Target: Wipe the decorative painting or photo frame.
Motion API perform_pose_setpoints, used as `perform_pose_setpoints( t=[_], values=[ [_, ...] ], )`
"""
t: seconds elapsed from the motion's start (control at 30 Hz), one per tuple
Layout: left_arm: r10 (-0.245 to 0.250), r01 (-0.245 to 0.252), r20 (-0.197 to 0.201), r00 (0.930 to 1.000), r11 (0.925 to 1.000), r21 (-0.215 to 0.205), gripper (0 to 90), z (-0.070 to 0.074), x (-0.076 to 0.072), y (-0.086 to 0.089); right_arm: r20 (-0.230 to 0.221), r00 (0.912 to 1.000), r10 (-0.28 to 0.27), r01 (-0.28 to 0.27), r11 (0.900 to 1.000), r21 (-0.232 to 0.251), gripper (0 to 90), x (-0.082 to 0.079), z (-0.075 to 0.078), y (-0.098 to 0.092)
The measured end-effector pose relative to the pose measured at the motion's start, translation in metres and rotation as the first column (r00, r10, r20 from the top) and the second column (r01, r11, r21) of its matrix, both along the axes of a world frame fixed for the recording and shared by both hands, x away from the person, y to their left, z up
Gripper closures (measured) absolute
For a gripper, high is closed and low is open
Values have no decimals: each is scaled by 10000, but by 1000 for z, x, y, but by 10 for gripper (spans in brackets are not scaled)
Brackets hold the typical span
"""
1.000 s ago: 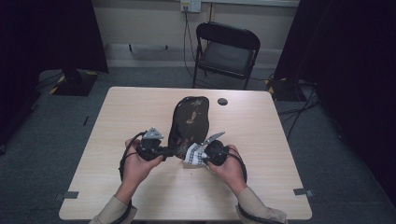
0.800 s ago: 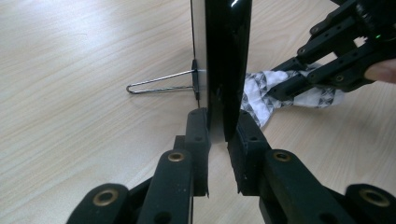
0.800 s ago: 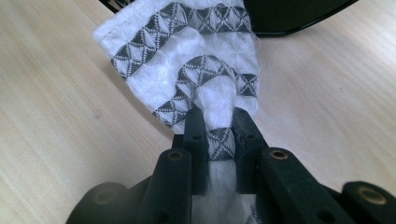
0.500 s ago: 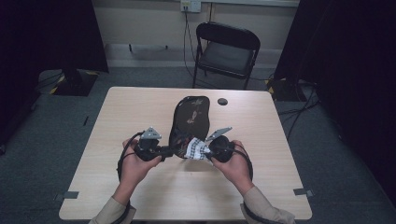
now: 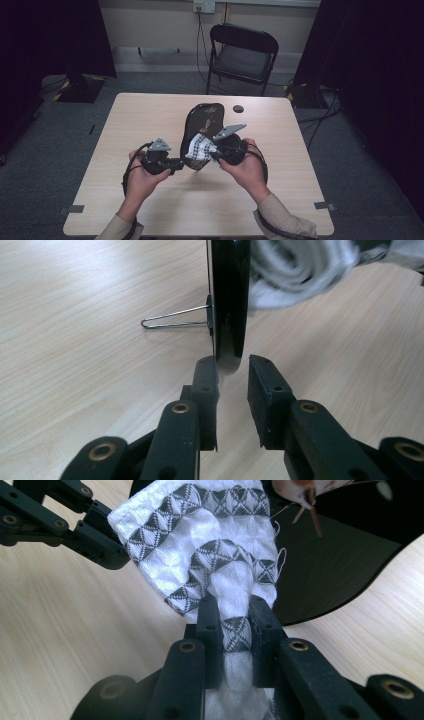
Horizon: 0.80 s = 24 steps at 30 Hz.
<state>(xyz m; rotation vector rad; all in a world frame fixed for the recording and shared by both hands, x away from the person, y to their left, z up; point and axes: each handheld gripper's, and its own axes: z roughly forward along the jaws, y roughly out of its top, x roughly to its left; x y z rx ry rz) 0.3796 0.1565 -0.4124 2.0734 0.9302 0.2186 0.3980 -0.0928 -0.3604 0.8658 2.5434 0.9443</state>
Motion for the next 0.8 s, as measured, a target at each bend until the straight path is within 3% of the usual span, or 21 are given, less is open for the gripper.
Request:
perform_pose_setpoints(
  t=[0.13,0.63,0.73,0.8],
  values=[
    [-47,47,19,10000,10000,-14,761,0,0,0,-283,9996,-48,48,10000,-15,795,3,-16,1],
    [-142,142,-3,9999,9998,-140,768,0,3,0,-1388,9893,-455,324,9949,-952,795,10,-83,-9],
    [-151,151,0,9999,9998,-159,768,0,3,1,-1628,9852,-539,372,9939,-1037,794,11,-98,-14],
    [-156,155,-20,9999,9998,-152,768,0,3,0,-1784,9820,-616,474,9954,-829,793,12,-103,-17]
  ],
)
